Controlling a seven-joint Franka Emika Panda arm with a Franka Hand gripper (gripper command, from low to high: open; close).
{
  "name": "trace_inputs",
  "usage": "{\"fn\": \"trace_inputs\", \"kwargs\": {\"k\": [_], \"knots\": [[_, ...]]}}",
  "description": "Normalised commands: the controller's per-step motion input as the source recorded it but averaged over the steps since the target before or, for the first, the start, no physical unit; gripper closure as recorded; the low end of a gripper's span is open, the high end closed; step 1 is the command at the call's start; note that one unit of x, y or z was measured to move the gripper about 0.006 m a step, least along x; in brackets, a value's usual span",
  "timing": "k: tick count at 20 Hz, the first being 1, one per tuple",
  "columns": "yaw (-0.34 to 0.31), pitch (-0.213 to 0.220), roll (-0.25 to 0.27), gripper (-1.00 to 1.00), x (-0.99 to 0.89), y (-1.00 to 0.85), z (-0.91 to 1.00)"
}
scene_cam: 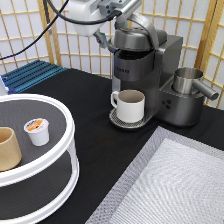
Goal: Make coffee
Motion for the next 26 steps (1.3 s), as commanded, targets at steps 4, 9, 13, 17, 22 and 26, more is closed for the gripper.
{"fn": "trace_inputs", "kwargs": {"k": [4,9,13,17,22,26], "knots": [[0.0,0.013,-0.14,-1.0,0.23,0.62,0.49],[0.008,0.091,-0.267,-1.0,0.32,0.73,0.64],[0.019,0.124,-0.271,-1.0,0.38,0.73,0.49],[0.01,0.125,-0.247,-1.0,0.37,0.62,0.42],[0.037,0.174,-0.172,-1.0,0.53,0.52,0.45],[0.042,0.196,-0.135,-1.0,0.62,0.48,0.42]]}}
